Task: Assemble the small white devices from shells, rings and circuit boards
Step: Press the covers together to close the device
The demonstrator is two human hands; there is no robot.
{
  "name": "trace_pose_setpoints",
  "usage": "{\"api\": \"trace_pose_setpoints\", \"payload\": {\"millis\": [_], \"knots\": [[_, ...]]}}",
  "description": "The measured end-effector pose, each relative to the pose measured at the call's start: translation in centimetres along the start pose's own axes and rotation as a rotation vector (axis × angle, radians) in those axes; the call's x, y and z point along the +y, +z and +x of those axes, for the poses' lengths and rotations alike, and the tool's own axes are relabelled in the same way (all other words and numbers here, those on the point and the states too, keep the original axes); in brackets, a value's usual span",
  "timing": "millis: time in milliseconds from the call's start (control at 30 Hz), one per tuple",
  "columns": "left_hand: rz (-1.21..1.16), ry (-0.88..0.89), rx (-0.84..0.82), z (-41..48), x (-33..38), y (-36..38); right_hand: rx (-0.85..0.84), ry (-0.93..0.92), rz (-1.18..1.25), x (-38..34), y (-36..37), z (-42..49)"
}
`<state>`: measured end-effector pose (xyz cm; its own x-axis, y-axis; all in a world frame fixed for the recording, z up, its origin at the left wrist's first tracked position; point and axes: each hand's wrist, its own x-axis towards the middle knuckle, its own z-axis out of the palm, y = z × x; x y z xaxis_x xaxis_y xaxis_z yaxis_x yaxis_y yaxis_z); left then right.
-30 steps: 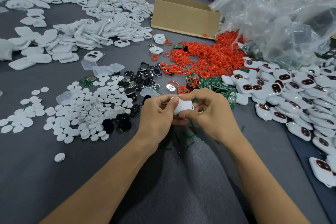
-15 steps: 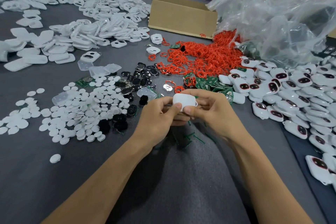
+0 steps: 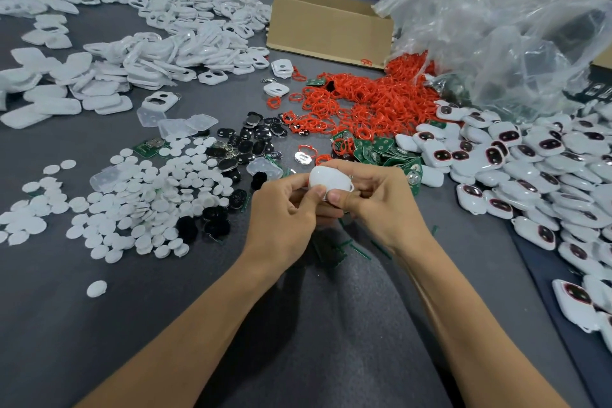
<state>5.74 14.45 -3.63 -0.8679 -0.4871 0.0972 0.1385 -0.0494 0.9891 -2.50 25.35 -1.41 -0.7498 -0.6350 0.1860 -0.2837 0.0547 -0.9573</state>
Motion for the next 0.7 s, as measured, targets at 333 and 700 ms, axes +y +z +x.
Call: {"api": "trace_pose_setpoints", "payload": {"millis": [333, 700], "knots": [[-0.135, -0.075, -0.091, 0.2, 1.0, -0.4, 0.069, -0.175, -0.468, -0.3, -1.1, -0.4], [-0.295, -0.156, -0.029, 0.4, 1.4, -0.5, -0.036, -0.28, -0.522, -1.1, -1.4, -0.9]]}}
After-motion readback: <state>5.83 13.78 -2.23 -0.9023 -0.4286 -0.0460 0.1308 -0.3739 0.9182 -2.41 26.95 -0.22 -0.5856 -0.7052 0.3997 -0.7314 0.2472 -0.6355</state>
